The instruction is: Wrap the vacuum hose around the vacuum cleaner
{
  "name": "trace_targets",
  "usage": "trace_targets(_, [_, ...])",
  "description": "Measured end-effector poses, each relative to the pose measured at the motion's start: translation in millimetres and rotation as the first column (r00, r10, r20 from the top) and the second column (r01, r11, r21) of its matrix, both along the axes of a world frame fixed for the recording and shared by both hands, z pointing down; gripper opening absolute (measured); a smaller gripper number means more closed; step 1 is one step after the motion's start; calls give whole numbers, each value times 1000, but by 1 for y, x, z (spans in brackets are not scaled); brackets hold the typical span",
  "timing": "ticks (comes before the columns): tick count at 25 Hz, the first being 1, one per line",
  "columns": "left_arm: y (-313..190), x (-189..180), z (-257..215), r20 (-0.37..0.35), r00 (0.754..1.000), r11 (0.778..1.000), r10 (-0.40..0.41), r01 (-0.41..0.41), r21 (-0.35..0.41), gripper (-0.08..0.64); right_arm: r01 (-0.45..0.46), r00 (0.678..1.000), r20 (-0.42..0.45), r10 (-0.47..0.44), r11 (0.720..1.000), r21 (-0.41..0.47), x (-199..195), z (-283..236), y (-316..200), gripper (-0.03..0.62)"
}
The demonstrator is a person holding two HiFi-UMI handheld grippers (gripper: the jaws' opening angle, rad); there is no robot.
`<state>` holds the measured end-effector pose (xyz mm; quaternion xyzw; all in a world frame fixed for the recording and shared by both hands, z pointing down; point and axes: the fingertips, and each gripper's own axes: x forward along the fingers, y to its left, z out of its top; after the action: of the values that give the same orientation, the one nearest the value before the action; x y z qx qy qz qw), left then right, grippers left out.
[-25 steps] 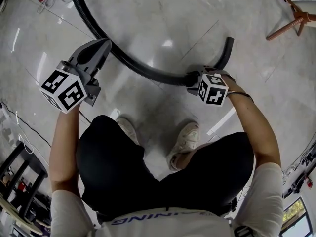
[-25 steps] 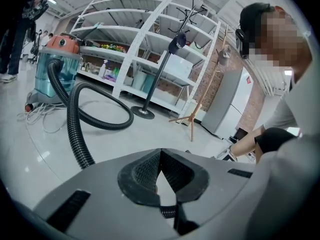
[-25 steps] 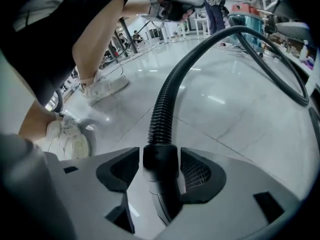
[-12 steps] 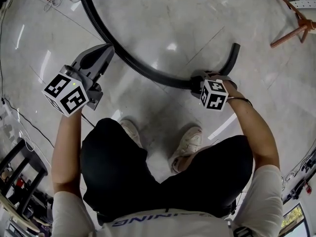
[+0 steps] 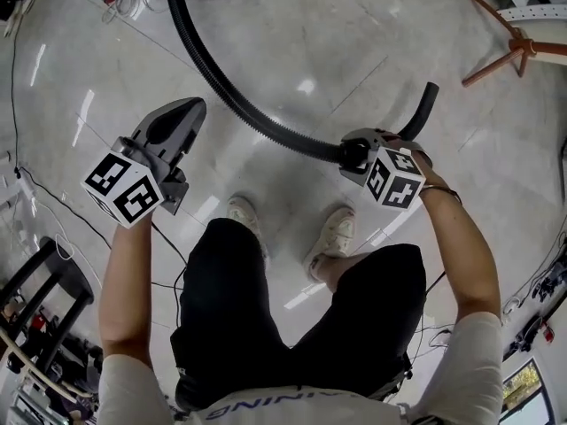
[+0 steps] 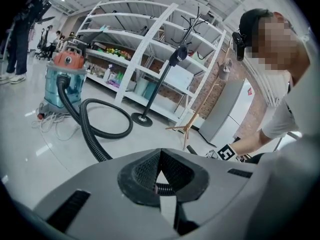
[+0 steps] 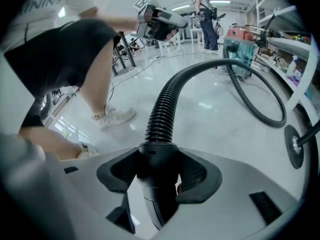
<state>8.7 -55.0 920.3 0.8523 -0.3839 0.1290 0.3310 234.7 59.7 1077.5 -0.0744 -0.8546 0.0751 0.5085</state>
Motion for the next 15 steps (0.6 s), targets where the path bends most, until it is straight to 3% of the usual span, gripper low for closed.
trace_targets(6, [19,-24,-152,-28,999,999,-39,39,7,17,-160,980,109,167,985,-67,-37,-179,-18,241])
trace_targets(10, [30,-39,-264,-40,998,998,-53,54,35,17,-218,960,151,238,967,-134,-59,-289,-9,241])
trace_targets(15, [40,-64,-391,-81,990,987,-120,128,100,17,-310,911,192,365,913,-265,-84,-397,11,241])
